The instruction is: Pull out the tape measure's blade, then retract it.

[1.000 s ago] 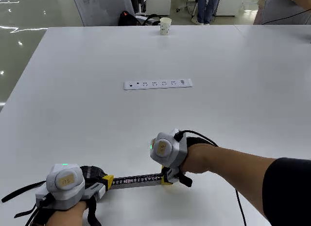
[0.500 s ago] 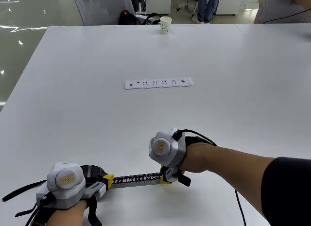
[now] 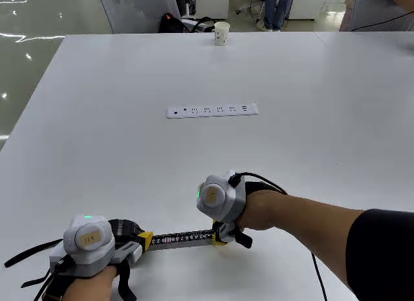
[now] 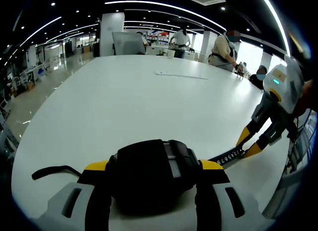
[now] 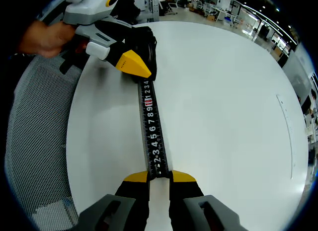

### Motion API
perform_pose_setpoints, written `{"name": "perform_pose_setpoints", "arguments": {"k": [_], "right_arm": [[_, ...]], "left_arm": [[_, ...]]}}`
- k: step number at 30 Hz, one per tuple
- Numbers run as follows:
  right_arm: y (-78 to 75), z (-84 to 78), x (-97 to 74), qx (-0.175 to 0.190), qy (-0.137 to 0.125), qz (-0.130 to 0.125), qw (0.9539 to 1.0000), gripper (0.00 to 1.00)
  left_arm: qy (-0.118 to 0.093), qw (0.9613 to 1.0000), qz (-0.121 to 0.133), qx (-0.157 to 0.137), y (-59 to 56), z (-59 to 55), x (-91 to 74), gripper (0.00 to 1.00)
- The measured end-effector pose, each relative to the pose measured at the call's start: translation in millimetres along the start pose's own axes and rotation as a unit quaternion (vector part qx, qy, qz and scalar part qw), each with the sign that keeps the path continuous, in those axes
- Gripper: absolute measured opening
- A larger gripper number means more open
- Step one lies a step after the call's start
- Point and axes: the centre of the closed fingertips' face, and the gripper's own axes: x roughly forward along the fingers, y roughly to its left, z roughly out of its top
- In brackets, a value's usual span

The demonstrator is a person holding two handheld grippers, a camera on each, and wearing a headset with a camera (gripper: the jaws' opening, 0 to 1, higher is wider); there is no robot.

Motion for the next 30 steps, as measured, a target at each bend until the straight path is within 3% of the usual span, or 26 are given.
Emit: {"name": "perform_pose_setpoints", "arguments": {"k": [9, 12, 30], "right_arm": [[-0.2, 2.5, 1.1, -0.001, -0.001, -0.001, 1.0, 0.11], [0.5, 3.6, 1.0, -0.019, -0.002, 0.002, 0.9998, 0.1], [1.1, 11.0, 3.6, -0.014, -0.008, 0.006, 0.9999, 0.1]], "left_arm": [[0.0, 1.0, -0.001, 0.001, 0.7, -0.1, 0.9, 0.64], [0.0, 1.0, 0.0, 0.001, 1.0, -0.1, 1.2, 0.64], [0.003, 1.0, -0.004, 0.001, 0.6, -0.3, 0.6, 0.64]]}}
